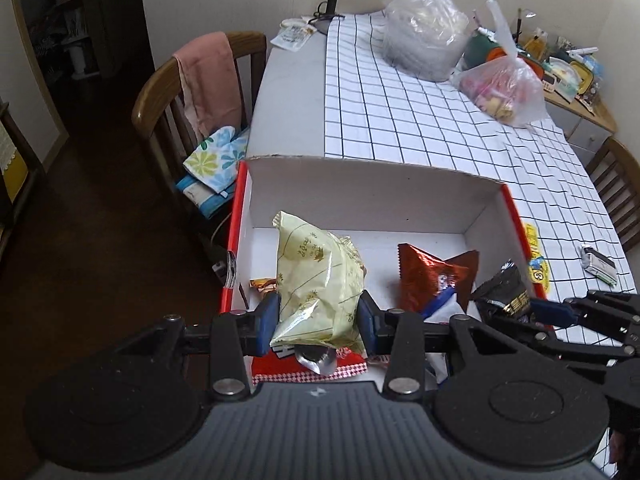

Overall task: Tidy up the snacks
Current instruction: 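Carry the cream bag and black packet up and over into the box, then open the left tool to drop the cream bag while the right tool releases the black packet, then withdraw both tools from the box toward the yellow candy and silver bar, then grasp the yellow Minion candy with the left tool while the right tool grasps the silver bar, then carry the yellow candy and silver bar up and over into the box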

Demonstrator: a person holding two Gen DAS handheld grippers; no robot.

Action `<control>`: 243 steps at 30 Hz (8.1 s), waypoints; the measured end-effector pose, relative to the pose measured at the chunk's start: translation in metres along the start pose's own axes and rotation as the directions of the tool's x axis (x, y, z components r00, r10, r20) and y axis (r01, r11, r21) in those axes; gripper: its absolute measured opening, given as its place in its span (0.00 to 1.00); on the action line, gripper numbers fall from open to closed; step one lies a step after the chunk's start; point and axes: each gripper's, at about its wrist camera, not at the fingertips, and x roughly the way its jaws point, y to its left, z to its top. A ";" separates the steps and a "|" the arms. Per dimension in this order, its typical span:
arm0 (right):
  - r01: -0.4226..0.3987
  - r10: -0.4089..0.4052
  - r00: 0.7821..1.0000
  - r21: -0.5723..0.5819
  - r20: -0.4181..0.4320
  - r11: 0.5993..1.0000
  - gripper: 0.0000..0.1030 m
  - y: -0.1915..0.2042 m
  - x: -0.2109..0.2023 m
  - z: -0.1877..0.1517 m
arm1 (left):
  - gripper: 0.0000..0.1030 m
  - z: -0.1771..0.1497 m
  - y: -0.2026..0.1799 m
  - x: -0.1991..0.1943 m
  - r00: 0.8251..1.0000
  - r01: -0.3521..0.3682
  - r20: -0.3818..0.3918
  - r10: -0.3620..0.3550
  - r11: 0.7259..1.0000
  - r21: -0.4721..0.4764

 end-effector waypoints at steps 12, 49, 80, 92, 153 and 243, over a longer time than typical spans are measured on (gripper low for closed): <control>0.031 -0.031 0.998 -0.008 -0.052 1.000 0.29 0.001 0.026 -0.007 | 0.39 0.001 -0.002 0.039 0.998 0.029 -0.051 -0.028 0.999 0.027; -0.019 0.020 1.000 -0.035 0.010 0.999 0.72 0.006 -0.011 -0.005 | 0.69 -0.010 -0.011 0.018 1.000 0.026 -0.001 -0.026 0.999 0.048; -0.023 0.011 0.973 0.047 0.231 0.999 1.00 -0.121 -0.147 -0.043 | 1.00 -0.027 -0.155 -0.053 0.965 0.110 0.217 -0.146 0.979 0.169; 0.075 -0.080 0.977 0.036 0.197 0.997 1.00 -0.219 -0.166 -0.079 | 1.00 -0.031 -0.252 -0.019 0.964 0.176 0.164 -0.207 0.967 0.183; 0.064 -0.076 0.988 -0.096 -0.132 0.993 0.40 -0.358 -0.010 -0.078 | 0.43 0.004 -0.332 0.179 0.980 -0.031 -0.192 0.061 0.987 0.158; 0.130 -0.131 0.990 -0.029 -0.043 0.991 0.40 -0.017 0.045 0.034 | 0.43 -0.001 0.003 0.042 0.995 -0.061 -0.077 0.065 0.996 0.059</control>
